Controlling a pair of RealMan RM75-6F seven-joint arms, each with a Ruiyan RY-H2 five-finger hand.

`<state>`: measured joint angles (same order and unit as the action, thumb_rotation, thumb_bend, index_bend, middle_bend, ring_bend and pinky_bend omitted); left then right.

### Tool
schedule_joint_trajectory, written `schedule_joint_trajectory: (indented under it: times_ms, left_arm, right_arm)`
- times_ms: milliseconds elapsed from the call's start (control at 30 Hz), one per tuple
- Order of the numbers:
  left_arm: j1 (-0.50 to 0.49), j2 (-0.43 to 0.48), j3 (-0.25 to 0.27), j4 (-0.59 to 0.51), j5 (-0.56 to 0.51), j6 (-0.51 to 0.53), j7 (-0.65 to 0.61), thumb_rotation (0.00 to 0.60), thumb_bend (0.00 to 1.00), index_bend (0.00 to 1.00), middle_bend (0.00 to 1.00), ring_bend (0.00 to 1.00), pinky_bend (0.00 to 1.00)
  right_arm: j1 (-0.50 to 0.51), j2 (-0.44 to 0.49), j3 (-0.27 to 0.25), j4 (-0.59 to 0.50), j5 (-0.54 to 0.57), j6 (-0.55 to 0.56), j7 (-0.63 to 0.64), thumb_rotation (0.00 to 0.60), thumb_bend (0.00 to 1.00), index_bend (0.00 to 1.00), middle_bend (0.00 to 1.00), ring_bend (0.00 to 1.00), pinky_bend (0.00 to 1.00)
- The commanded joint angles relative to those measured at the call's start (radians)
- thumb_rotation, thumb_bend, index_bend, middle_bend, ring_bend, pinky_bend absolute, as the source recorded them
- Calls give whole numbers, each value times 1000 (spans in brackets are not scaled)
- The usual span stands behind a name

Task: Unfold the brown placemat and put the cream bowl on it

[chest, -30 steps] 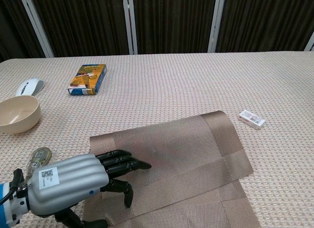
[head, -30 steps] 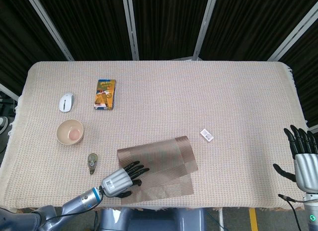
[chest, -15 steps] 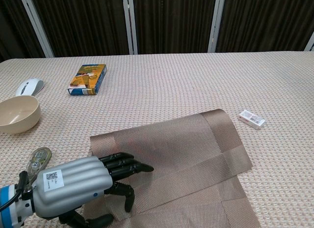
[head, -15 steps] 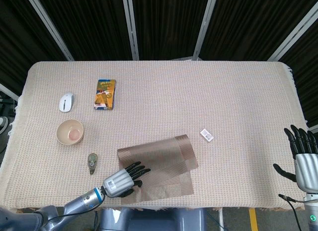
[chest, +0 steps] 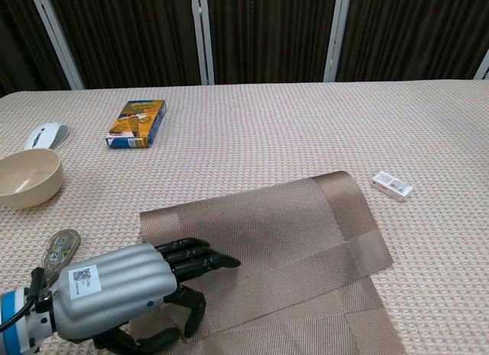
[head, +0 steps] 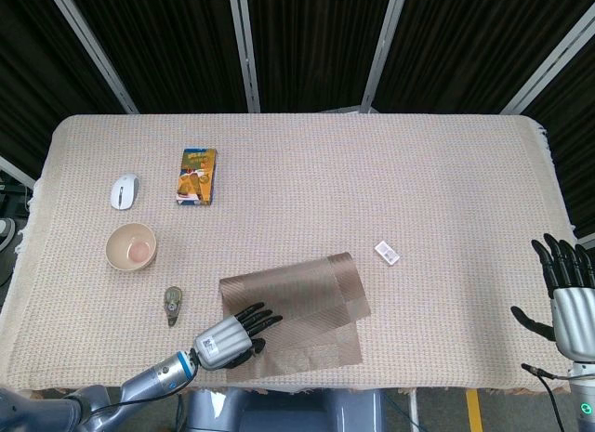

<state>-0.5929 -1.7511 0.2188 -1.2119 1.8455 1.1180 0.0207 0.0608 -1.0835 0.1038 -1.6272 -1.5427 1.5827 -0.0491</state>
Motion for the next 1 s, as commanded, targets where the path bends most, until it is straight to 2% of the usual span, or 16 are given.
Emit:
schedule_joint_trajectory:
  times_ms: [33,333,567,900,967,1000]
  left_arm:
    - [2,-1,0,1,-2,1,2,600,479,541,0,0,0]
    - [4,9,-7,-15,-7,19,-3,600,482,642,0,0,0]
    - [0,30,-48,-67,-12,67,-4,600,486,659,0,0,0]
    - [-47,75,-197,-142,-109,64,-16,600,489,659,0,0,0]
    - [-61,75,-236,-146,-148,42,-9,600,489,661,0,0,0]
    - [-71,75,-271,-148,-187,24,-11,600,489,662,0,0,0]
  right_arm:
    - [0,0,0,-1,0,0,0,600,0,0,0,0,0]
    - [-1,0,-2,1,-1,0,1,600,0,0,0,0,0]
    - [0,-1,-1,1,1,-3,1,600,0,0,0,0,0]
    - [2,-3,-2,2,3,-7,-3,600,0,0,0,0,0]
    - [3,-5,-2,2,4,-9,-6,600,0,0,0,0,0]
    - [4,-5,-2,3,3,-11,-8,600,0,0,0,0,0]
